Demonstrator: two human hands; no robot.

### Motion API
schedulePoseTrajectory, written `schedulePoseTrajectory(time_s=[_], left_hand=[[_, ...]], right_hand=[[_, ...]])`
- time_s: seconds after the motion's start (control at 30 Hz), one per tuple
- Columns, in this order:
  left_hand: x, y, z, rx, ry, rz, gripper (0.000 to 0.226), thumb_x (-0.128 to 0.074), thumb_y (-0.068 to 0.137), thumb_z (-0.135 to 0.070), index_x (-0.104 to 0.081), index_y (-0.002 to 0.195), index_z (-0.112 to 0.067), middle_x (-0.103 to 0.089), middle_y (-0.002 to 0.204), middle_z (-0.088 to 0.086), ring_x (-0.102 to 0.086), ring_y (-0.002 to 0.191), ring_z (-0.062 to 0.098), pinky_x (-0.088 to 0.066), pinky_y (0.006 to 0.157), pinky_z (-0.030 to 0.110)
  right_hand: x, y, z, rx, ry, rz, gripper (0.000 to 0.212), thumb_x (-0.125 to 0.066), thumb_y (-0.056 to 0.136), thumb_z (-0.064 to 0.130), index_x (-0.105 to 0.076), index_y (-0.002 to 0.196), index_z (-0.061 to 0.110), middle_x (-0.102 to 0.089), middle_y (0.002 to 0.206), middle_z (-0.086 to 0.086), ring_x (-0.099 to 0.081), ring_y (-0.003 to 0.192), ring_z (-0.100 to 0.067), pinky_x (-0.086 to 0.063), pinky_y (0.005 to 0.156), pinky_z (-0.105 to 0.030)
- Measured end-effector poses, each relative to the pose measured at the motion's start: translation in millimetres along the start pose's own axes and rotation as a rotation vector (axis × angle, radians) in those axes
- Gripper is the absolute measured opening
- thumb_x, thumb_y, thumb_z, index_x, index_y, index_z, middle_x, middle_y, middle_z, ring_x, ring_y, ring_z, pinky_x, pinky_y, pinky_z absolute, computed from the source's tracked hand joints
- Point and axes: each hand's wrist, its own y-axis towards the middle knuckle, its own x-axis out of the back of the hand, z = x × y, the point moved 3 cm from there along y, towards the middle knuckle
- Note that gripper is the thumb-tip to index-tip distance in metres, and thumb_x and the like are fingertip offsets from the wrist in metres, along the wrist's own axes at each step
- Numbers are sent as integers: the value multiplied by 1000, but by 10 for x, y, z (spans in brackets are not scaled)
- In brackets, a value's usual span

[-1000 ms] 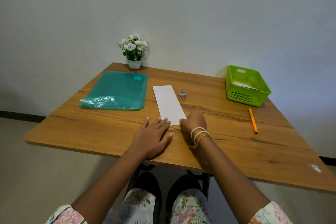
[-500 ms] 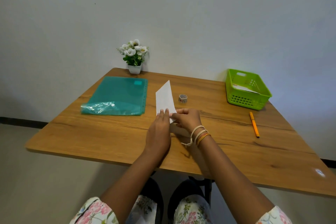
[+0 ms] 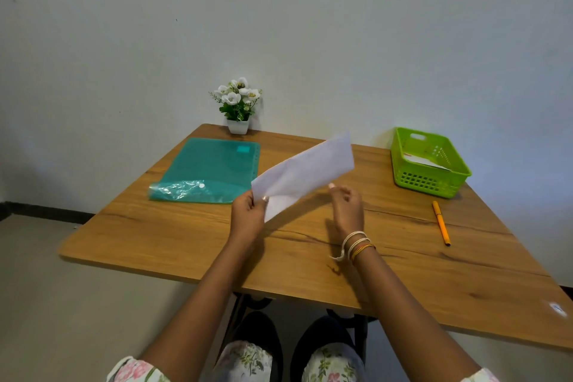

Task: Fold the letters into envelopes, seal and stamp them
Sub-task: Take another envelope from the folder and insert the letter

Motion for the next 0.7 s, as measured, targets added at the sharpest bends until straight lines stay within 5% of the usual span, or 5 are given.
schedulePoseTrajectory(time_s=[0.17,0.23,0.4,0.53,0.7], left_hand=[[91,141,12,327,-142,284,22,-51,95,0,-58,116,3,-68,105,17,-65,94,27,-57,75,34],[69,195,-1,417,-129,372,20,-51,94,3,-58,113,2,-67,111,19,-66,100,27,-57,81,33],[-128,342,-49,568,-43,428,28,-55,92,3,-53,120,2,-66,106,15,-68,91,24,-60,62,27],[-304,539,41,406,387,410,44,-58,93,-7,-46,135,-2,-57,127,12,-56,113,24,-53,89,34],[-463,651,81,119,942,262,39,-59,93,-18,-51,130,-10,-57,127,10,-56,112,25,-47,82,31]], right_hand=[[473,189,-4,-36,-159,-252,66,-61,85,48,-40,140,18,-41,144,-14,-44,128,-34,-34,108,-48],[641,231,-3,-55,-131,-277,60,-62,87,38,-43,139,15,-47,141,-13,-47,127,-32,-37,106,-43],[863,258,-127,-49,-278,-225,35,-58,87,9,-63,120,4,-66,120,-14,-61,108,-29,-43,84,-28],[928,283,-209,-38,-382,-230,33,-58,88,10,-64,120,5,-67,117,-15,-62,106,-30,-43,80,-27],[903,372,-296,27,-542,-176,34,-58,88,17,-65,120,9,-69,115,-12,-63,103,-31,-50,84,-34]])
